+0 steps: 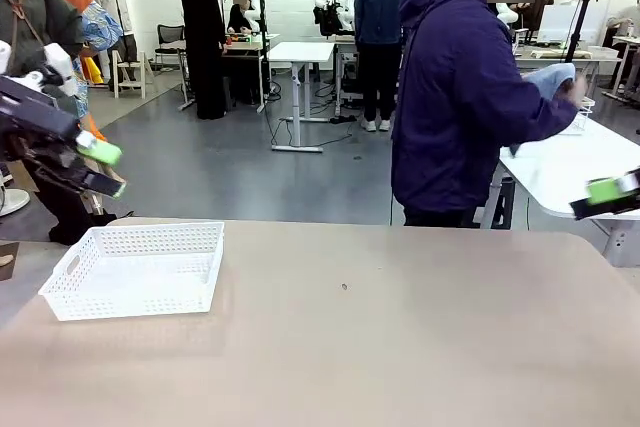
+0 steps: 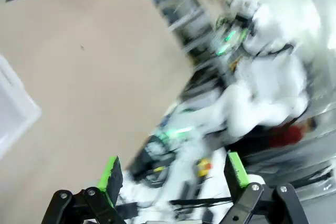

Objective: Clean and organize the cups into the basket.
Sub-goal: Pick up the Organizing basket and move it to the center of the table, then pick up the Reusable plastic cup from the right side of the table and place it inside the Organizing basket.

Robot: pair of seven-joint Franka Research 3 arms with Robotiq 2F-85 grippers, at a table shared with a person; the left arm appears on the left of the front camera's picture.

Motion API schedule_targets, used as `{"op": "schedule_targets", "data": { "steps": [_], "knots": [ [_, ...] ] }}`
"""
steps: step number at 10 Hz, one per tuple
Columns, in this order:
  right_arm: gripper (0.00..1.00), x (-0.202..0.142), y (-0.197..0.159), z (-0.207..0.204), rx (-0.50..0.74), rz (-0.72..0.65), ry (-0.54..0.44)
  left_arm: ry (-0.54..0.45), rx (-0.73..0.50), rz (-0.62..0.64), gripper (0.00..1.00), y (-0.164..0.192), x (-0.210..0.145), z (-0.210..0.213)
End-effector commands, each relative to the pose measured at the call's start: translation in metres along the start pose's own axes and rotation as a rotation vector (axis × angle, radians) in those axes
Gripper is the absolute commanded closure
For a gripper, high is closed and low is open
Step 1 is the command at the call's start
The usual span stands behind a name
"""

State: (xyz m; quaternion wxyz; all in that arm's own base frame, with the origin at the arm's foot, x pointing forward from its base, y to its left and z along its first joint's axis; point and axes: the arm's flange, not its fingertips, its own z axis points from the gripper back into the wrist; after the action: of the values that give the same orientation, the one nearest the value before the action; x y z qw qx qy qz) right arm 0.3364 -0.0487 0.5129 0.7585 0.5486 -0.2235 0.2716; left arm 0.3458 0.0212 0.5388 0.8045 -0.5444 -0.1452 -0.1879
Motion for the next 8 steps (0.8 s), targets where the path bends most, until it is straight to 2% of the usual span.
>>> {"op": "schedule_targets", "data": {
  "steps": [1, 2, 4, 8],
  "knots": [
    [0.00, -0.003, -0.053, 0.036, 0.198, -0.335, -0.093, -0.155, -0.041, 0.239, 0.00, 0.025, 0.004, 0.038],
    [0.00, -0.014, -0.069, 0.058, 0.207, -0.390, -0.138, -0.191, -0.028, 0.255, 0.00, 0.032, -0.002, 0.057],
    [0.00, -0.037, -0.089, 0.095, 0.101, -0.523, -0.235, -0.279, -0.013, 0.274, 0.00, 0.041, -0.018, 0.093],
    [0.00, -0.083, -0.077, 0.149, 0.022, -0.577, -0.344, -0.385, 0.026, 0.345, 0.00, 0.060, -0.048, 0.136]
  ]
}}
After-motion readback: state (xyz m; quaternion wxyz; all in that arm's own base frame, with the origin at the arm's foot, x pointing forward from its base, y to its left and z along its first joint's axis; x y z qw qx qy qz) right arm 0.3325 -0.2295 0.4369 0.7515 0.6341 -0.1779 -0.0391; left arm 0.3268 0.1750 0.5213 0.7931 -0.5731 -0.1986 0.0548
